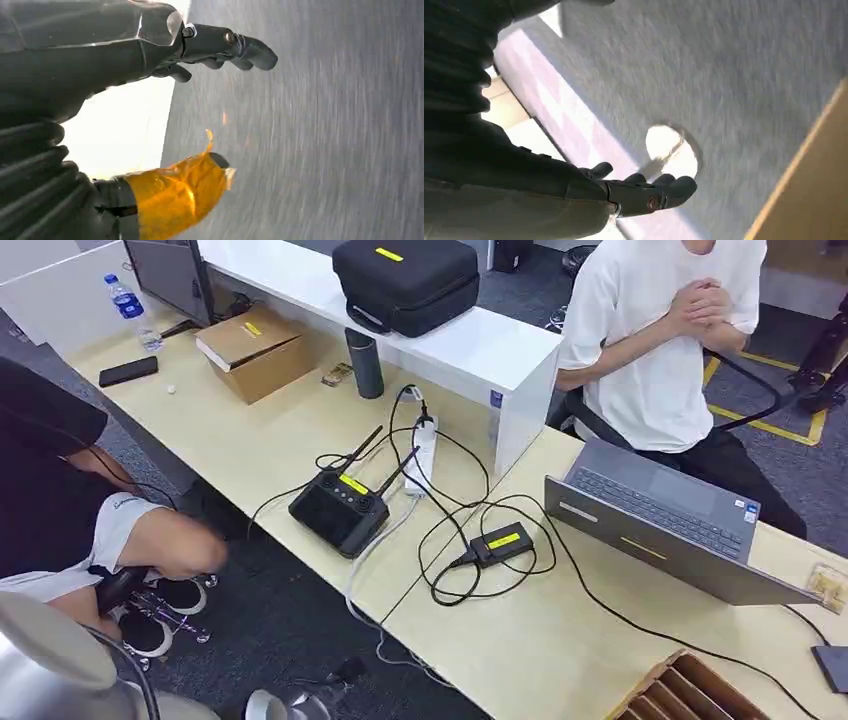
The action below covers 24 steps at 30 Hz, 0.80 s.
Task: Pass the card to the sensor for recognition and then transmit it.
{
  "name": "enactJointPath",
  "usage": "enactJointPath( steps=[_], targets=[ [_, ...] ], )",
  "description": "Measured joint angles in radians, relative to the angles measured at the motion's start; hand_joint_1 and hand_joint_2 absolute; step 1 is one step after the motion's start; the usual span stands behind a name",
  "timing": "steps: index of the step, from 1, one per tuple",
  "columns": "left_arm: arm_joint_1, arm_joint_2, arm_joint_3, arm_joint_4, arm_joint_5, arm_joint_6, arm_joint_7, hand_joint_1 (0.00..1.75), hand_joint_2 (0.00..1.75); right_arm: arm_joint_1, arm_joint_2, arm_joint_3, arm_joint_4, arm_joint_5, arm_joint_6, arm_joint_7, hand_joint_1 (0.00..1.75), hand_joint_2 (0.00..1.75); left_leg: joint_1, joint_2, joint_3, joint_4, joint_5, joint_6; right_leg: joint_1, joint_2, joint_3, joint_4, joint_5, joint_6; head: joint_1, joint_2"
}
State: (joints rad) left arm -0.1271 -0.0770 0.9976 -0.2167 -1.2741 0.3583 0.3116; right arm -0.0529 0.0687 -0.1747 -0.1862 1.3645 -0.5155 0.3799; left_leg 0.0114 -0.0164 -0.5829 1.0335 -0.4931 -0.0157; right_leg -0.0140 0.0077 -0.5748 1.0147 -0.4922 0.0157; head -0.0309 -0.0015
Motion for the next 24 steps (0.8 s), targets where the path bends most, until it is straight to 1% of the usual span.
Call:
enactJointPath(
  steps=[1, 2, 4, 6, 24],
  targets=[
    [-0.003, 0.006, 0.0, 0.0, -0.002, -0.008, -0.005, 0.0, 0.0, 0.0, 0.0, 0.0, 0.0, 0.001, 0.002, 0.0, 0.0, 1.75, 0.0, 0.0, 0.0, 0.0, 0.0, 0.0, 0.0, 0.0, 0.0, 0.0, 0.0, 0.0, 0.0, 0.0],
    [-0.007, 0.013, -0.001, 0.0, -0.001, -0.025, -0.01, 0.0, 0.0, 0.001, 0.0, 0.0, 0.0, 0.002, 0.02, 0.001, 0.0, 1.75, 0.0, 0.0, 0.0, 0.0, 0.0, 0.0, 0.0, 0.0, 0.0, 0.0, 0.0, 0.0, 0.0, 0.0],
    [-0.013, 0.02, -0.009, 0.0, 0.012, -0.058, -0.012, 0.0, 0.0, 0.001, 0.001, 0.002, 0.0, -0.004, 0.082, 0.011, 0.0, 1.75, 0.0, 0.0, 0.0, 0.0, 0.0, 0.0, 0.0, 0.0, 0.0, 0.0, 0.0, 0.0, 0.0, 0.0],
    [-0.016, 0.023, -0.013, 0.0, 0.017, -0.066, -0.012, 0.0, 0.0, 0.005, 0.002, 0.005, 0.0, -0.006, 0.099, 0.014, 0.0, 1.75, 0.0, 0.0, 0.0, 0.0, 0.0, 0.0, 0.0, 0.0, 0.0, 0.0, 0.0, 0.0, 0.0, 0.0],
    [-0.019, 0.03, -0.02, 0.0, 0.02, -0.072, -0.012, 0.0, 0.0, 0.006, 0.008, 0.009, 0.0, -0.006, 0.106, 0.014, 0.0, 1.75, 0.0, 0.0, 0.0, 0.0, 0.0, 0.0, 0.0, 0.001, 0.0, 0.0, 0.0, 0.0, 0.0, 0.0]
  ],
)
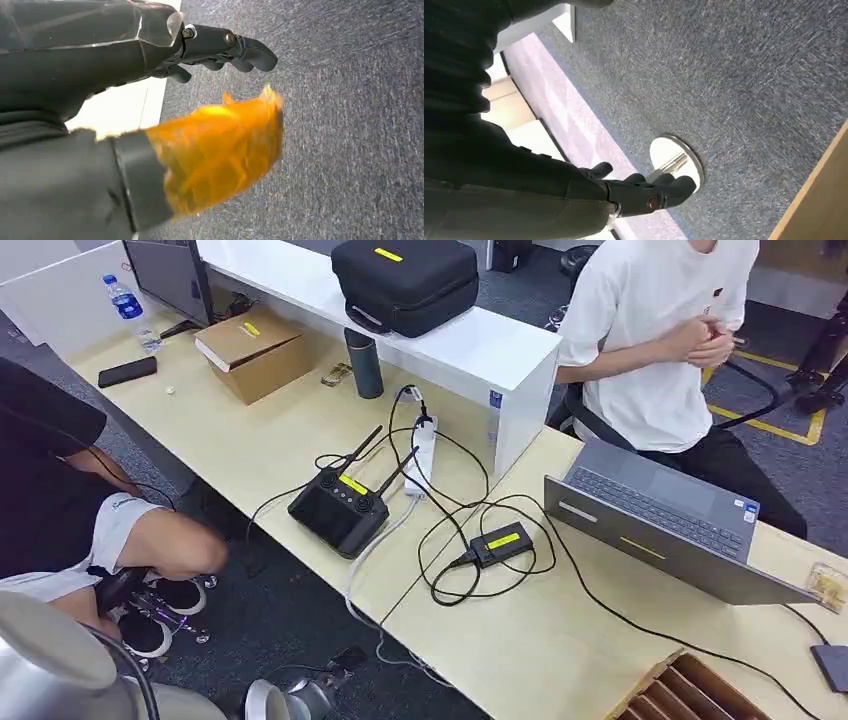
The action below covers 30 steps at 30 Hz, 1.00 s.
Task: Pass the card to the sensor for recognition and then transmit it.
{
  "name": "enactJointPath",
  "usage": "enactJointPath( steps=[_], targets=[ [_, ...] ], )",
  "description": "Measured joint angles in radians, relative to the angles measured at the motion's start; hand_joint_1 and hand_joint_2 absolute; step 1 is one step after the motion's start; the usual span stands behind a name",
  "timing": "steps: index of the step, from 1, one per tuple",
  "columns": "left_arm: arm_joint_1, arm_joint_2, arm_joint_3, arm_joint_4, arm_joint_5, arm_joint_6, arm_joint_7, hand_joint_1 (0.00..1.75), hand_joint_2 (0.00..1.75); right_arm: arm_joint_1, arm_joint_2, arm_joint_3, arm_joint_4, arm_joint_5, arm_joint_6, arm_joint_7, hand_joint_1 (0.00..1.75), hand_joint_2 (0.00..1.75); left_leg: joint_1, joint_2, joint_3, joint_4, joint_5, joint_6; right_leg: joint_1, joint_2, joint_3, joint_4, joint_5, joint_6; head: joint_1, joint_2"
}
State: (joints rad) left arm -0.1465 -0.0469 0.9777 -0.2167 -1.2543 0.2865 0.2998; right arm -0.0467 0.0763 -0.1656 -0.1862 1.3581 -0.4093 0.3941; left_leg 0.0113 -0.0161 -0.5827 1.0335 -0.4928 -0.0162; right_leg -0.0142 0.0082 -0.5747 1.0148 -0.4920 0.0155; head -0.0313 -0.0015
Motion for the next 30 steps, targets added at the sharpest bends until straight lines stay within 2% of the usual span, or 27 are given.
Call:
enactJointPath(
  steps=[22, 23, 24, 26, 27, 28, 29, 30],
  targets=[
    [0.0, 0.0, -0.007, 0.0, 0.001, 0.0, 0.0, 0.0, 0.0, 0.0, 0.0, 0.0, 0.0, 0.0, 0.0, 0.0, 0.0, 1.75, 0.0, 0.0, 0.0, 0.0, 0.0, 0.0, 0.0, 0.0, 0.0, 0.0, 0.0, 0.0, 0.0, 0.0],
    [0.0, 0.0, -0.007, 0.0, 0.001, 0.0, 0.0, 0.3, 1.75, 0.0, 0.0, 0.0, 0.0, 0.0, 0.0, 0.0, 1.61, 1.75, 0.0, 0.0, 0.0, 0.0, 0.0, 0.0, 0.0, 0.0, 0.0, 0.0, 0.0, 0.0, 0.0, 0.0],
    [0.0, 0.0, -0.007, 0.0, 0.001, 0.0, 0.0, 1.75, 1.75, 0.0, 0.0, 0.0, 0.0, 0.0, 0.0, 0.0, 1.75, 1.75, 0.0, 0.0, 0.0, 0.0, 0.0, 0.0, 0.0, 0.0, 0.0, 0.0, 0.0, 0.0, 0.0, 0.0],
    [0.0, -0.001, -0.007, 0.0, 0.018, -0.026, 0.0, 1.75, 1.75, -0.001, 0.002, 0.0, 0.0, -0.017, 0.026, -0.008, 1.75, 1.75, 0.0, 0.0, 0.0, 0.0, 0.0, 0.0, 0.0, 0.0, 0.0, 0.0, 0.0, 0.0, 0.0, 0.0],
    [0.0, -0.007, -0.005, 0.002, 0.042, -0.118, 0.0, 1.75, 1.75, -0.006, 0.005, -0.003, 0.003, -0.047, 0.121, -0.019, 1.75, 1.75, 0.0, 0.0, 0.0, 0.0, 0.0, 0.0, 0.0, 0.0, 0.0, 0.0, 0.0, 0.0, 0.0, 0.0],
    [0.002, -0.008, -0.003, 0.002, 0.052, -0.182, 0.0, 1.75, 1.75, -0.009, 0.008, -0.007, 0.003, -0.06, 0.201, -0.021, 1.75, 1.75, 0.0, 0.0, 0.0, 0.0, 0.0, 0.0, 0.0, 0.0, 0.0, 0.0, 0.0, 0.0, 0.001, 0.0],
    [0.004, -0.011, -0.001, 0.002, 0.058, -0.234, -0.003, 1.75, 1.75, -0.01, 0.011, -0.009, 0.003, -0.066, 0.279, -0.021, 1.75, 1.75, 0.0, 0.0, 0.0, 0.0, 0.0, 0.0, 0.0, 0.0, 0.0, 0.0, 0.0, 0.0, 0.0, 0.0],
    [0.007, -0.016, 0.0, 0.003, 0.062, -0.25, -0.006, 1.75, 1.75, -0.009, 0.016, -0.01, 0.004, -0.071, 0.317, -0.021, 1.75, 1.75, 0.0, -0.001, 0.0, 0.0, 0.0, 0.0, 0.0, -0.001, 0.0, 0.0, 0.0, 0.0, 0.0, 0.0]
  ],
)
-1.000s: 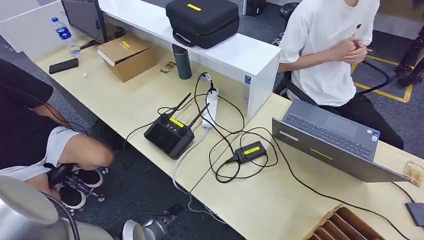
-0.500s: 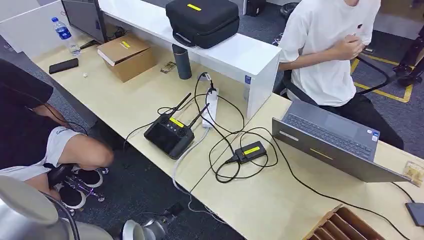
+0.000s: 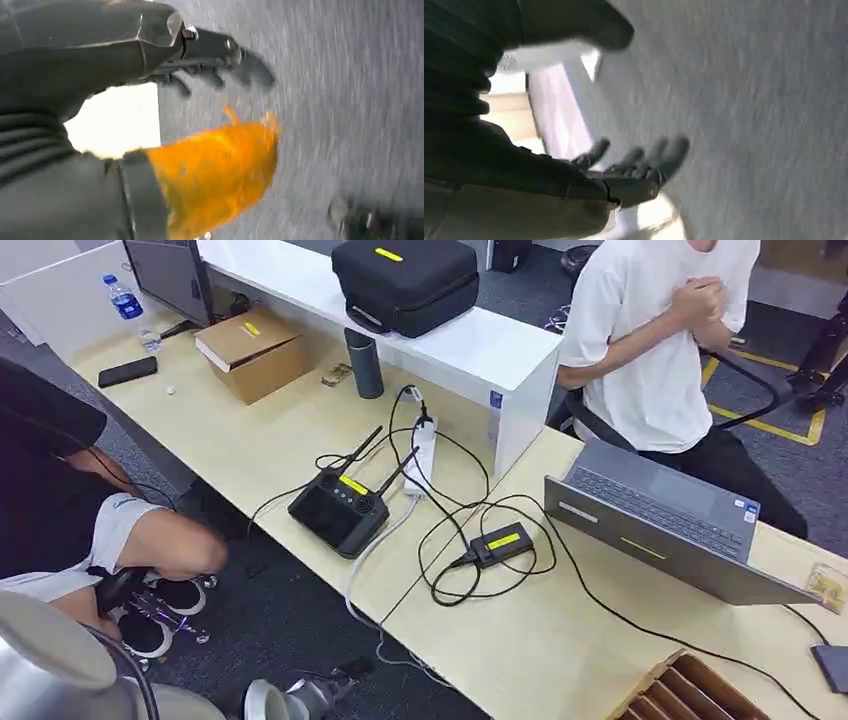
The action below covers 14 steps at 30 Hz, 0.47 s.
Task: Pass the card to the sensor for recognition and then transmit it.
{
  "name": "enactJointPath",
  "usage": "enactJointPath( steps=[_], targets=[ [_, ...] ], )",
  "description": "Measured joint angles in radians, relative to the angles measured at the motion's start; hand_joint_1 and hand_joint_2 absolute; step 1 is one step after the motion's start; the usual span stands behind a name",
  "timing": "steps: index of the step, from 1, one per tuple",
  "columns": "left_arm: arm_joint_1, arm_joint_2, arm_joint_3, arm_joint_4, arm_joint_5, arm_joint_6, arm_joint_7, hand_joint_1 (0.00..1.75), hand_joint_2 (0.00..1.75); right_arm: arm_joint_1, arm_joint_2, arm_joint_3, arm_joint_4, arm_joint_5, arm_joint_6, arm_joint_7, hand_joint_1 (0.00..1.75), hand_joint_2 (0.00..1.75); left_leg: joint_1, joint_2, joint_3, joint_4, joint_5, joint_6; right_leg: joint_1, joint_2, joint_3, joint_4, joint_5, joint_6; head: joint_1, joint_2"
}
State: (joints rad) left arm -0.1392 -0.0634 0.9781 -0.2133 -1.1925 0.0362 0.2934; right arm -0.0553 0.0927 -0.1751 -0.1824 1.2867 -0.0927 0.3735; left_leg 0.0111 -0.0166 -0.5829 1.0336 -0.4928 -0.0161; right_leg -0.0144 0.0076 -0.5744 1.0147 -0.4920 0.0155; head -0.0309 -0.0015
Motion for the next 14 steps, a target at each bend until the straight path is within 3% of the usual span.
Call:
enactJointPath(
  steps=[4, 14],
  targets=[
    [0.01, -0.023, 0.01, 0.005, 0.01, -0.009, -0.003, 1.75, 1.75, 0.001, 0.013, -0.008, -0.001, -0.005, 0.008, 0.004, 1.75, 1.75, 0.0, 0.0, 0.0, 0.0, 0.0, 0.0, 0.0, 0.001, 0.0, 0.0, 0.0, 0.0, 0.0, 0.0],
    [0.01, -0.024, 0.015, 0.005, 0.009, -0.018, -0.007, 1.75, 1.75, -0.002, 0.014, -0.025, -0.002, -0.019, 0.01, -0.003, 1.75, 1.75, 0.0, 0.0, 0.0, 0.0, 0.0, 0.0, 0.0, 0.0, 0.0, 0.0, 0.0, 0.0, 0.0, 0.0]
  ],
)
